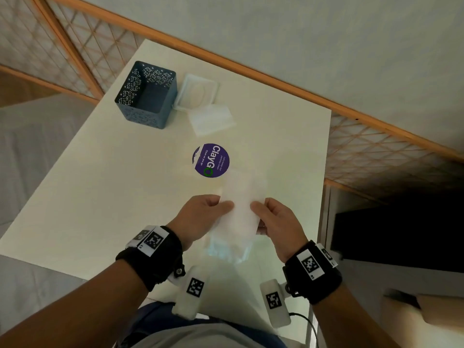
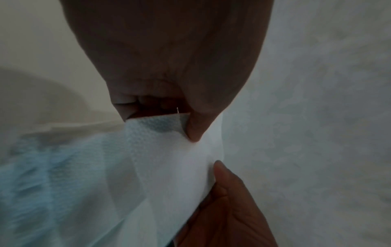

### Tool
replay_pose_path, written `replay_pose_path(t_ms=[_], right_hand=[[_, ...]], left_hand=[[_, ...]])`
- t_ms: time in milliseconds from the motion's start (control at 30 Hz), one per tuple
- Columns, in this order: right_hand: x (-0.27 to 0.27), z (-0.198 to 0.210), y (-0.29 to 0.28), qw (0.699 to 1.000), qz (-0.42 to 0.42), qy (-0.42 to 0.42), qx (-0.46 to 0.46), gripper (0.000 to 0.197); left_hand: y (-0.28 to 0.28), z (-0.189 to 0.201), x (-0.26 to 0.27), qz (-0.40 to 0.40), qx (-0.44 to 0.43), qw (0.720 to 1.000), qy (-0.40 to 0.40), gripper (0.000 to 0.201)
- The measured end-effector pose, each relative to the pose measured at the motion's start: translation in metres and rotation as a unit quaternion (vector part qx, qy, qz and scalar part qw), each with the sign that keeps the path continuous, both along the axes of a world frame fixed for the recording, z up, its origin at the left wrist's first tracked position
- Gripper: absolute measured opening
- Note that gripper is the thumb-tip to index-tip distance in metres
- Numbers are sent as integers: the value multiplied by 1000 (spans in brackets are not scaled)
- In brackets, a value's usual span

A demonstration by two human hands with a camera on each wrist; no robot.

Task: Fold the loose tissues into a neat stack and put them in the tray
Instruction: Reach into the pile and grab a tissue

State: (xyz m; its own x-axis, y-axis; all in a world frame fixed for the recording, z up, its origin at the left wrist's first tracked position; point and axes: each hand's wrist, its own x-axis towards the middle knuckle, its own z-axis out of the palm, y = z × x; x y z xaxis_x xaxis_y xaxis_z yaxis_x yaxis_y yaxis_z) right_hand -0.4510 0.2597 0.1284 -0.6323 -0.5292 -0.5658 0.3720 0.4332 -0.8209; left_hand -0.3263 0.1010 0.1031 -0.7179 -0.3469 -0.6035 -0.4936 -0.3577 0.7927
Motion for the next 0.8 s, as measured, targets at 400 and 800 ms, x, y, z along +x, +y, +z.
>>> replay_pose_path(t_ms=[400,800], right_hand=[[8,-46,9,975,51,157,149,34],[1,-73,1,954,41,177,240,38]], left_hand=[[11,-21,18,-4,-201,975,-96,15],[8,-39,15,-79,-281,940,-175,24]])
